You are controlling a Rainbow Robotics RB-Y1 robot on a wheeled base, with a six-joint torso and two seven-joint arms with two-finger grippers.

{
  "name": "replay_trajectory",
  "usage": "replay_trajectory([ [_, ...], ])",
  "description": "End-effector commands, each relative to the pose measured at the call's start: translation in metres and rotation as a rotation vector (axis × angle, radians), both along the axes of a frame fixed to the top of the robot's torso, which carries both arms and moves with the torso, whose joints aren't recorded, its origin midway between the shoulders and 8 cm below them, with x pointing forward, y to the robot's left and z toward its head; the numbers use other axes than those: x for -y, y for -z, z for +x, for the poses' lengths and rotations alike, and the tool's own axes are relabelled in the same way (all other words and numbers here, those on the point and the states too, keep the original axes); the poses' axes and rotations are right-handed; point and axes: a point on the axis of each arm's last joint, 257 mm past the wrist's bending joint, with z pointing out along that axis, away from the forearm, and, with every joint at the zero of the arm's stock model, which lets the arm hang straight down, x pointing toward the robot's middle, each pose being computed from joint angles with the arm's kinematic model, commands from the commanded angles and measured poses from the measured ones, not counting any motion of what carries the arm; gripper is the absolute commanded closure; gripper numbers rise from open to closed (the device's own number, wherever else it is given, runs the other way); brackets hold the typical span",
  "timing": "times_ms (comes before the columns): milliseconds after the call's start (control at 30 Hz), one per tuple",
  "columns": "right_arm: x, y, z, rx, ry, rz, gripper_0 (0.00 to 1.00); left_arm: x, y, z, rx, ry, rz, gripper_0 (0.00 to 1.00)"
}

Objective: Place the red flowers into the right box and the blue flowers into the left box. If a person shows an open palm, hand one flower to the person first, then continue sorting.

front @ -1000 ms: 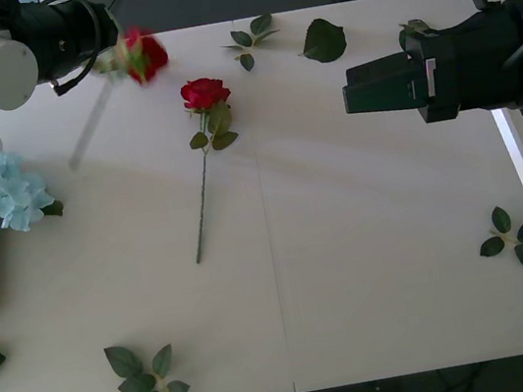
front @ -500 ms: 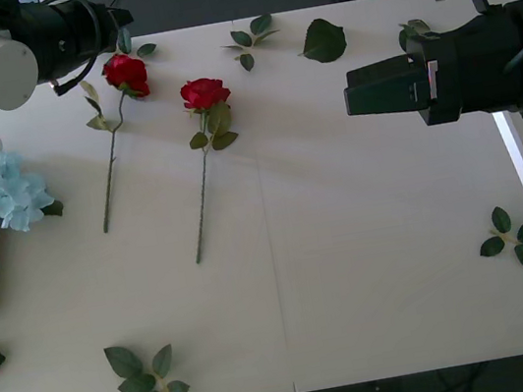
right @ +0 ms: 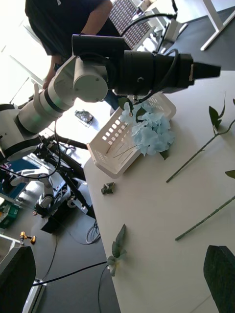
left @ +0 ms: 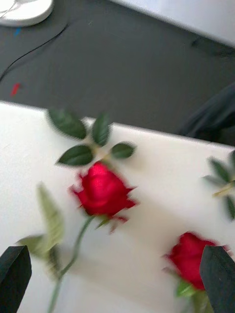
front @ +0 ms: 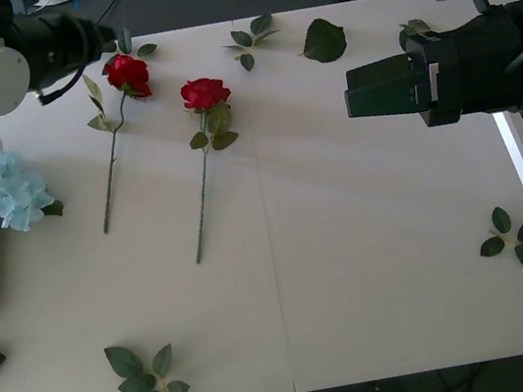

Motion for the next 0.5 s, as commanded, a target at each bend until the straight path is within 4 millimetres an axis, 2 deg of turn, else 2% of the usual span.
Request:
replay_trajectory([
  [33,-0.011,-0.005,-0.014,0.033,-0.042,0.017,0.00,-0.033,-0.031,0.001,0.023,-0.035,0.067,0.00],
  [67,-0.011,-0.005,-0.015,0.034,-0.043,0.016,0.00,-0.035,-0.027,-0.001,0.007,-0.040,0.075,0.00],
  [267,-0.011,-0.005,-0.014,0.033,-0.042,0.017,0.00,-0.055,0.026,-0.026,-0.179,-0.080,0.178,0.00],
  [500,-0.011,-0.005,-0.015,0.033,-0.043,0.018,0.00,-0.056,0.065,-0.043,-0.274,-0.061,0.266,0.00],
])
